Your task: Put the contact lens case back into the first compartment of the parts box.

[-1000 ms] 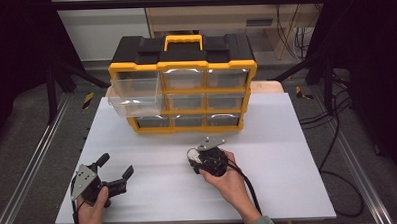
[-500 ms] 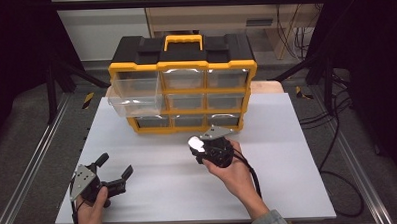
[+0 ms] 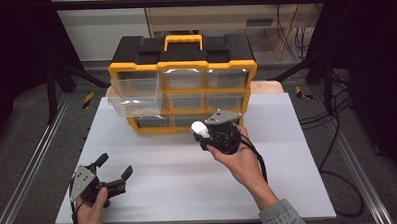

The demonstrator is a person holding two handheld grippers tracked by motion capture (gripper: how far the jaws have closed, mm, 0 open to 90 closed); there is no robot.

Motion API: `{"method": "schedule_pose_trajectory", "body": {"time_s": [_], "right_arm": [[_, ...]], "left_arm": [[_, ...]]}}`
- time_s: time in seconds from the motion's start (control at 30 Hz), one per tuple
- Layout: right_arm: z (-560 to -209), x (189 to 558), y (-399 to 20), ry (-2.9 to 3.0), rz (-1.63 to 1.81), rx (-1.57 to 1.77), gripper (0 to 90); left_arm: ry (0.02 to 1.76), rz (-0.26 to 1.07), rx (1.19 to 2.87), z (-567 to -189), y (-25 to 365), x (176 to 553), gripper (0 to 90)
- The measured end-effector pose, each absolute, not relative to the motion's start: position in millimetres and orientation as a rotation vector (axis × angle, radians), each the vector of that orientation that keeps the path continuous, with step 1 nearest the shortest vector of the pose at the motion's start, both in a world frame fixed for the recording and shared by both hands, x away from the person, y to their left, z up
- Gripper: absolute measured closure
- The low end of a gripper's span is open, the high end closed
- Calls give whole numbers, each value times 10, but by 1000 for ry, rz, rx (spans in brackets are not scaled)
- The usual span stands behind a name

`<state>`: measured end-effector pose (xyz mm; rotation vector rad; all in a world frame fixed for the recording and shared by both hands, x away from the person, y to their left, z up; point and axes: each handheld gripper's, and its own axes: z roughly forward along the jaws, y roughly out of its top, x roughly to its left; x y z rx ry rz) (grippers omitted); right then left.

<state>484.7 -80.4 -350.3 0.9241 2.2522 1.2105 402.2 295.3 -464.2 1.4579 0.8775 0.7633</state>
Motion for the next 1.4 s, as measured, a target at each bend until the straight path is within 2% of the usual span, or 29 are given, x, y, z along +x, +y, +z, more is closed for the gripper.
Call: {"method": "schedule_pose_trajectory", "body": {"time_s": [0.33,0.83,1.4], "right_arm": [[-3189,4864,-771,2214,1245,895,491],[-3048,4917,-749,2191,1300,904,491],[-2538,4950,-531,2152,1332,822,491]], "left_arm": [[882,759,1458,-4651,2988,4022,13],[886,762,1465,-4656,2993,4022,13],[884,757,1458,-4655,2993,4017,14]]}}
